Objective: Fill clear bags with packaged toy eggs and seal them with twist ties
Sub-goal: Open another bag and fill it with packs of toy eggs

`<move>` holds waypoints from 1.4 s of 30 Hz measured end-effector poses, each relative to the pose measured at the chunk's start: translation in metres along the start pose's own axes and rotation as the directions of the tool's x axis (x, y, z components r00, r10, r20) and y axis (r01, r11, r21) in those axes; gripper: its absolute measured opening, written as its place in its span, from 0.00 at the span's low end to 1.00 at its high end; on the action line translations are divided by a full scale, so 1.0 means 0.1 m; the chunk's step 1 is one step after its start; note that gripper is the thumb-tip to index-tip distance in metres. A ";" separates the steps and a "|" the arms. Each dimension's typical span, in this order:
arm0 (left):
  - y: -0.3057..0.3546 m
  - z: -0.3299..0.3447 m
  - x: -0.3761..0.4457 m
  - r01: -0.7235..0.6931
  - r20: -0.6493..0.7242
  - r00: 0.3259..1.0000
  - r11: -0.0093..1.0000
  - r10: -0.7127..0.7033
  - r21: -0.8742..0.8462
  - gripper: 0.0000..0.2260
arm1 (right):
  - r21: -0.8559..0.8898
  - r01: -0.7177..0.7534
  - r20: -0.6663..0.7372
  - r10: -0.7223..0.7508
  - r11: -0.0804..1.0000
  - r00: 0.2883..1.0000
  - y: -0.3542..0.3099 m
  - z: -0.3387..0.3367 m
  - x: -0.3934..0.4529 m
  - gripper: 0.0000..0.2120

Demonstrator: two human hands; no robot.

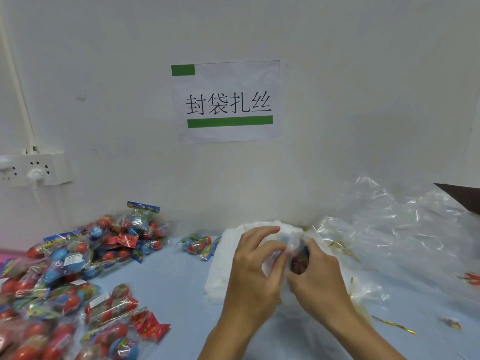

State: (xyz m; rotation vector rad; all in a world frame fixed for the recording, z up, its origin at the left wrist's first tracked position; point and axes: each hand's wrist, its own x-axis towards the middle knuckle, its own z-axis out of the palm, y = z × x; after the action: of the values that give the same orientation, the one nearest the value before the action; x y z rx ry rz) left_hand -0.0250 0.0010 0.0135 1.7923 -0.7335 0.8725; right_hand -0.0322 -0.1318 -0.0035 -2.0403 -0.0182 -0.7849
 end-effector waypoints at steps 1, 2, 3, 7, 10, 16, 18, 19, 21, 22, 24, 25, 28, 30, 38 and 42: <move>0.02 0.00 0.00 -0.005 -0.009 1.000 1.000 0.005 0.001 0.04 | -0.015 -0.015 -0.007 0.015 1.000 1.000 0.00 0.00 0.00 0.09; 0.03 0.00 0.00 0.001 -0.025 1.000 1.000 0.000 0.010 0.04 | -0.031 -0.016 -0.016 0.016 0.999 1.000 -0.01 -0.01 0.00 0.08; 0.04 -0.01 0.00 0.015 -0.047 0.999 1.000 -0.014 0.025 0.03 | -0.053 -0.003 -0.028 0.002 0.999 1.000 -0.03 -0.01 0.00 0.07; 0.08 -0.06 0.02 0.133 -0.101 0.986 0.991 -0.130 0.026 0.01 | -0.132 0.097 0.004 -0.097 0.987 0.995 -0.07 -0.05 0.00 0.07; 0.09 -0.05 0.00 0.304 0.025 0.953 0.952 -0.303 -0.033 0.06 | -0.152 0.183 0.135 -0.163 0.971 0.977 -0.08 -0.07 -0.02 0.10; 0.08 -0.04 0.01 0.177 0.024 0.984 0.984 -0.176 -0.038 0.09 | -0.197 0.144 0.162 -0.112 0.970 0.980 -0.09 -0.06 -0.04 0.10; 0.10 -0.03 0.01 0.131 0.004 0.991 0.986 -0.132 -0.102 0.07 | -0.188 0.107 0.149 -0.080 0.976 0.986 -0.12 -0.04 -0.04 0.08; 0.11 -0.02 0.00 0.116 -0.003 0.993 0.986 -0.117 -0.121 0.06 | -0.216 0.091 0.158 -0.057 0.972 0.986 -0.12 -0.03 -0.04 0.11; 0.11 0.00 -0.01 0.094 -0.016 0.995 0.986 -0.097 -0.140 0.06 | -0.308 0.063 0.197 -0.001 0.949 0.980 -0.14 0.01 -0.06 0.16; 0.10 0.01 -0.01 0.081 -0.019 0.996 0.987 -0.085 -0.138 0.06 | -0.334 0.053 0.209 0.019 0.941 0.978 -0.15 0.01 -0.06 0.16; 0.10 0.00 -0.02 0.049 -0.002 0.999 0.992 -0.050 -0.114 0.06 | -0.329 0.053 0.189 0.011 0.943 0.982 -0.14 -0.02 -0.05 0.12; 0.10 -0.01 -0.02 0.035 0.015 0.999 0.994 -0.034 -0.103 0.06 | -0.303 0.051 0.161 -0.001 0.952 0.987 -0.14 -0.03 -0.05 0.10; 0.11 -0.04 -0.02 0.013 0.045 0.999 0.993 -0.008 -0.117 0.09 | -0.205 -0.001 0.054 0.012 0.979 0.998 -0.10 -0.06 -0.03 0.02; 0.10 -0.06 -0.01 0.048 -0.037 0.998 0.992 -0.053 -0.121 0.11 | -0.148 -0.035 -0.018 0.033 0.988 0.999 -0.08 -0.07 -0.01 0.08; 0.00 -0.08 0.09 0.741 0.038 0.650 0.621 -0.759 -0.254 0.14 | 0.028 -0.035 -0.059 0.037 0.999 0.998 -0.17 -0.06 -0.04 0.09; 0.04 0.00 0.02 0.842 0.510 0.537 0.459 -0.671 -0.283 0.21 | 0.097 -0.089 -0.088 0.097 0.991 0.991 -0.10 -0.02 -0.02 0.14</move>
State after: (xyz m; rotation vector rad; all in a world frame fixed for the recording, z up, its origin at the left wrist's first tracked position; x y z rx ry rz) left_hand -0.0275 -0.0002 0.0174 1.5244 -0.2063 -0.2645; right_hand -0.0378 -0.1275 0.0038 -1.9017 0.0912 -0.8050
